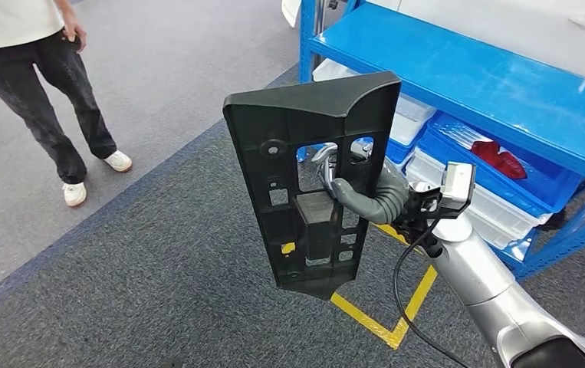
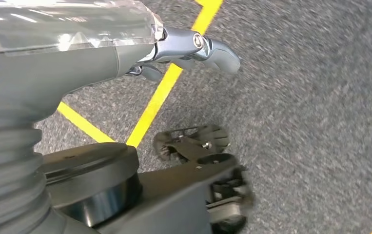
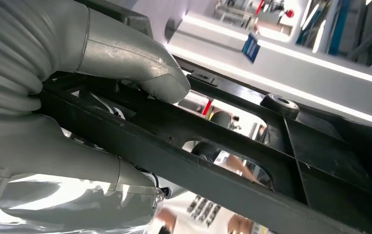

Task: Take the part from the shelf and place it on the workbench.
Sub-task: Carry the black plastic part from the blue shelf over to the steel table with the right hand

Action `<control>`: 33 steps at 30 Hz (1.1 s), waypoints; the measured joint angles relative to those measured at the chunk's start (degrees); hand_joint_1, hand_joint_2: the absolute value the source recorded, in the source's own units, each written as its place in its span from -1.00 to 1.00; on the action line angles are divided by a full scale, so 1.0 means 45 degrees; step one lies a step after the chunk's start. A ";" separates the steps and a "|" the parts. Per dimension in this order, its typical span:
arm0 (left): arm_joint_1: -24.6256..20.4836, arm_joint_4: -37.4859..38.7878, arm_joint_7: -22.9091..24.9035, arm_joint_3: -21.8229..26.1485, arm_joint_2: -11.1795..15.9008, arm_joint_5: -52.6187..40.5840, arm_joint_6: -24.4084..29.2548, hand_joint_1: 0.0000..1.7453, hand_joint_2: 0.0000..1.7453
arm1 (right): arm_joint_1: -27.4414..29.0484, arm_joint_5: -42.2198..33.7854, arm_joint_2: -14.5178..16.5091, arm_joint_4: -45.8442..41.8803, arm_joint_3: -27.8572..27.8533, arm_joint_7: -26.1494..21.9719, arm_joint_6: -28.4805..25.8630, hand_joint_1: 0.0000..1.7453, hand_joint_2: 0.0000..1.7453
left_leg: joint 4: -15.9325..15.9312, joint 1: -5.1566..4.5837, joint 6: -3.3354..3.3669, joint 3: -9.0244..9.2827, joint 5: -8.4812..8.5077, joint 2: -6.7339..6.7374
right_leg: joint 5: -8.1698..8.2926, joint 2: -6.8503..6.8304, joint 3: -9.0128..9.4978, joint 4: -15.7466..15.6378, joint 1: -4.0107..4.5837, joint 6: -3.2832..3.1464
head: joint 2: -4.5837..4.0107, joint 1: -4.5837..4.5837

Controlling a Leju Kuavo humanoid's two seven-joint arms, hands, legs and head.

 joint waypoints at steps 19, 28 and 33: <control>0.0002 0.0000 0.0020 -0.0018 0.0002 -0.0066 0.0044 -1.00 1.00 | 0.0308 0.0024 0.0113 -0.0277 -0.0219 0.0024 0.0000 1.00 1.00 | -0.3516 -0.0025 0.0788 0.1840 0.1681 -0.1058 | -0.0676 0.0762 -0.0815 0.2045 -0.0021 0.0436 | 0.0000 0.0001; 0.0026 0.0000 0.0040 -0.0021 -0.0010 -0.0061 0.0072 -1.00 1.00 | 0.0227 0.0038 0.0061 -0.0278 -0.0298 0.0025 0.0005 1.00 1.00 | -0.1962 -0.0052 0.0210 0.0746 0.0960 -0.0444 | -0.0005 0.0554 0.0067 -0.0086 -0.0055 0.0061 | 0.0000 0.0000; 0.0026 0.0000 0.0041 -0.0023 -0.0004 -0.0064 0.0073 -1.00 1.00 | 0.0246 0.0067 -0.0053 -0.0273 -0.0277 0.0007 0.0004 1.00 1.00 | -0.0738 0.0077 0.0055 0.0285 0.0727 0.0121 | -0.0108 -0.0401 0.0072 0.0007 -0.0014 0.0091 | 0.0000 0.0000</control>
